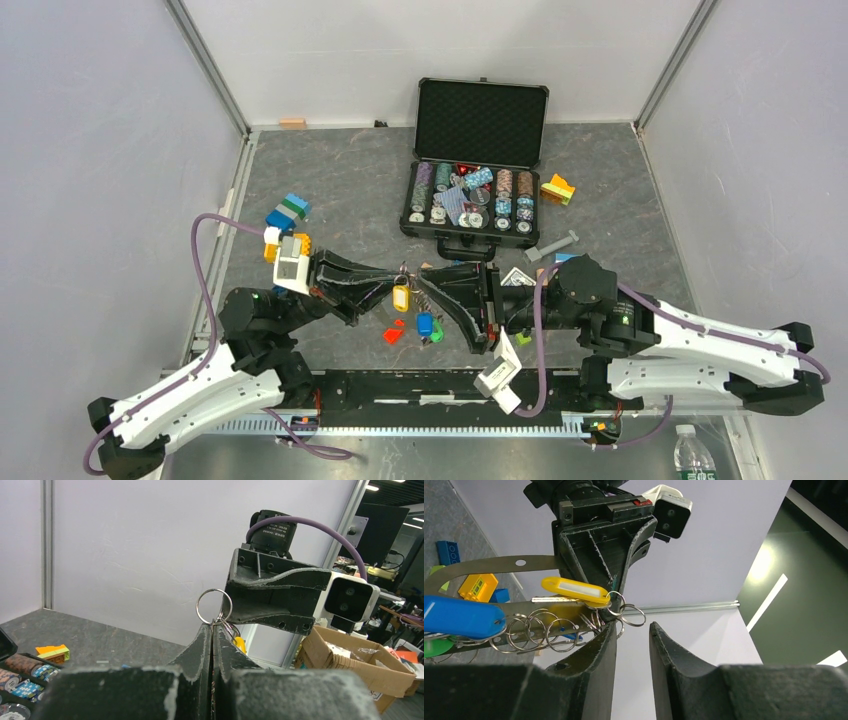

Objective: Remove the keys from the keyring
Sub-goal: Remove the key from the keyring.

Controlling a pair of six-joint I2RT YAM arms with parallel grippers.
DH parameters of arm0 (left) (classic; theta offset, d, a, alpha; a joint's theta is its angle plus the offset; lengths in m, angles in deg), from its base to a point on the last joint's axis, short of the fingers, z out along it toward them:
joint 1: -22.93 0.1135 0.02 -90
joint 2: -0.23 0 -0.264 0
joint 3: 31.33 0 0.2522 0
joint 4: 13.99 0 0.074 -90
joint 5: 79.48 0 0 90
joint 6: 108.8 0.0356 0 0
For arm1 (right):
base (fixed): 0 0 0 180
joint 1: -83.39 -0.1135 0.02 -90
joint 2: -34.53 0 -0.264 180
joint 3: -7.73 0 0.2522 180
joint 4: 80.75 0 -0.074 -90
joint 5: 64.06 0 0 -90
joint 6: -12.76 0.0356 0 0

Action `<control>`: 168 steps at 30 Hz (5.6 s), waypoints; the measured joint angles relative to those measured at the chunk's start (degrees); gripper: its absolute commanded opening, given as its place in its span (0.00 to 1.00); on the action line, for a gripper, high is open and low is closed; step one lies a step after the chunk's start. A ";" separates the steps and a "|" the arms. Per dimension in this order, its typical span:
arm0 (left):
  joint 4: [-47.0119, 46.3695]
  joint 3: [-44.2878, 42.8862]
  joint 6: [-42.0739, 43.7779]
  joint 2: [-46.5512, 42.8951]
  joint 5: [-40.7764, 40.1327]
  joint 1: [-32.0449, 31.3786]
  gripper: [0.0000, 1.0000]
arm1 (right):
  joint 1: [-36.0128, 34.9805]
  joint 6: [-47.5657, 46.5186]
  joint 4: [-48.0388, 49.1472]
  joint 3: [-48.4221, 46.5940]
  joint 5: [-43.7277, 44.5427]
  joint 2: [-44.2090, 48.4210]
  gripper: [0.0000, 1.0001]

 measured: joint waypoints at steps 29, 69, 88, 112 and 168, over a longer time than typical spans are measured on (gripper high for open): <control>-0.79 0.09 -1.70 2.01 4.31 -0.02 0.02 | -0.37 -3.48 -0.24 -2.45 2.03 -3.41 0.21; 0.02 0.76 -1.55 0.94 6.03 -0.02 0.02 | -1.29 8.04 5.42 0.04 2.27 -0.15 0.19; 3.19 -2.25 21.84 -1.79 2.67 -0.02 0.02 | -1.36 52.83 16.15 1.46 5.16 2.62 0.60; -12.85 -1.33 25.77 1.84 -6.08 -0.02 0.02 | -8.35 58.01 38.60 8.87 25.46 -8.35 0.51; -12.98 -1.33 25.79 0.76 -0.83 -0.07 0.02 | -11.91 58.55 48.22 12.63 27.82 -10.84 0.48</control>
